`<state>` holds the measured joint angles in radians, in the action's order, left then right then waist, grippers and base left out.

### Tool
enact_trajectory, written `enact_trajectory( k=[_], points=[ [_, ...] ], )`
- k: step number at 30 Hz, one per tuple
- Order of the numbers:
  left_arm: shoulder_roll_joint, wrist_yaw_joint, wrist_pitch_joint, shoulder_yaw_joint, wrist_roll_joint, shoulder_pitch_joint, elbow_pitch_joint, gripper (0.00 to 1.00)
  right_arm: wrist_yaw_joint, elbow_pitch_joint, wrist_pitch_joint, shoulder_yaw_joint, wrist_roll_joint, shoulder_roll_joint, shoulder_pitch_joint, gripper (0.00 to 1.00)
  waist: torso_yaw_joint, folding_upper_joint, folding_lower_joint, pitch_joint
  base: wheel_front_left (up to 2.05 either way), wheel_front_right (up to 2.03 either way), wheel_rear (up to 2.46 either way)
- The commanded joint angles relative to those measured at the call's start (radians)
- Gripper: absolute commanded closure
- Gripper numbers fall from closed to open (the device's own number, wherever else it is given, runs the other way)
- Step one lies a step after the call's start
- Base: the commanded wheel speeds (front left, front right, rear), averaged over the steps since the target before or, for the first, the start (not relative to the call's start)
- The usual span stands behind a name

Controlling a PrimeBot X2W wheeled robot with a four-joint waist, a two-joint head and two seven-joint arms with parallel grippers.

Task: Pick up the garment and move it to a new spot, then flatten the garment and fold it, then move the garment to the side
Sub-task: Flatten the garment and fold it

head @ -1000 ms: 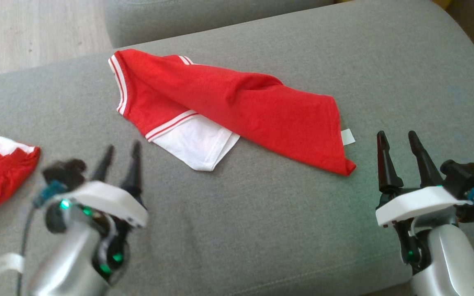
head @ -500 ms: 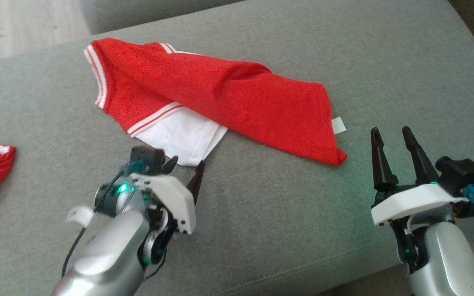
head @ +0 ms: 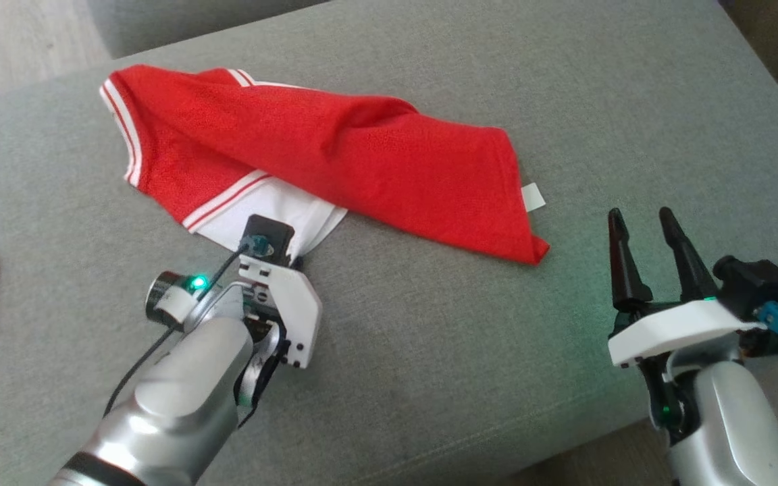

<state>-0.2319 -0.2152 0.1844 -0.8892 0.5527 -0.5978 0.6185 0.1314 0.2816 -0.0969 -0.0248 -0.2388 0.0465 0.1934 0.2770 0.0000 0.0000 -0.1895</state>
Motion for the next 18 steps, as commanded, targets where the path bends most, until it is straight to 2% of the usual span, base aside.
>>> enact_trajectory(
  k=[1,4,6,7,9,10,11,12,18],
  points=[
    [-0.028,0.002,0.005,0.024,-0.009,-0.025,-0.031,1.00,-0.001,-0.024,-0.010,-0.013,0.000,0.004,0.025,0.00,-0.018,0.0000,0.0000,0.015,0.00,0.00,0.00],
    [-0.043,0.008,0.010,0.024,-0.004,-0.021,-0.059,1.00,-0.001,-0.022,-0.008,-0.011,0.004,0.004,0.023,0.00,-0.037,0.0000,0.0000,0.029,0.00,0.00,0.00],
    [-0.082,0.020,0.039,0.026,0.008,-0.008,-0.125,1.00,-0.001,-0.024,-0.004,-0.008,0.009,0.004,0.017,0.00,-0.068,0.0000,0.0000,0.050,0.00,0.00,0.00],
    [-0.082,0.020,0.039,0.026,0.008,-0.008,-0.125,1.00,-0.001,-0.024,-0.004,-0.008,0.009,0.004,0.017,0.00,-0.068,0.0000,0.0000,0.050,0.00,0.00,0.00],
    [-0.125,0.025,0.077,0.020,0.011,0.007,-0.181,1.00,-0.001,-0.026,0.002,-0.006,0.011,0.004,0.011,0.00,-0.090,0.0000,0.0000,0.062,0.00,0.00,0.00],
    [-0.177,0.029,0.128,0.007,0.011,0.032,-0.241,1.00,-0.001,-0.027,0.010,-0.004,0.012,0.004,0.005,0.00,-0.112,0.0000,0.0000,0.071,0.00,0.00,0.00],
    [-0.177,0.029,0.128,0.007,0.011,0.032,-0.241,1.00,-0.001,-0.027,0.010,-0.004,0.012,0.004,0.005,0.00,-0.112,0.0000,0.0000,0.071,0.00,0.00,0.00],
    [-0.206,0.027,0.155,0.001,0.011,0.048,-0.271,1.00,-0.001,-0.026,0.015,-0.005,0.013,0.004,0.003,0.00,-0.122,0.0000,0.0000,0.075,0.00,0.00,0.00],
    [-0.343,-0.009,0.272,-0.008,0.045,0.167,-0.442,1.00,-0.001,-0.040,0.033,0.009,0.023,0.004,-0.006,0.00,-0.171,0.0000,0.0000,0.078,0.00,0.00,0.00]
  ],
)
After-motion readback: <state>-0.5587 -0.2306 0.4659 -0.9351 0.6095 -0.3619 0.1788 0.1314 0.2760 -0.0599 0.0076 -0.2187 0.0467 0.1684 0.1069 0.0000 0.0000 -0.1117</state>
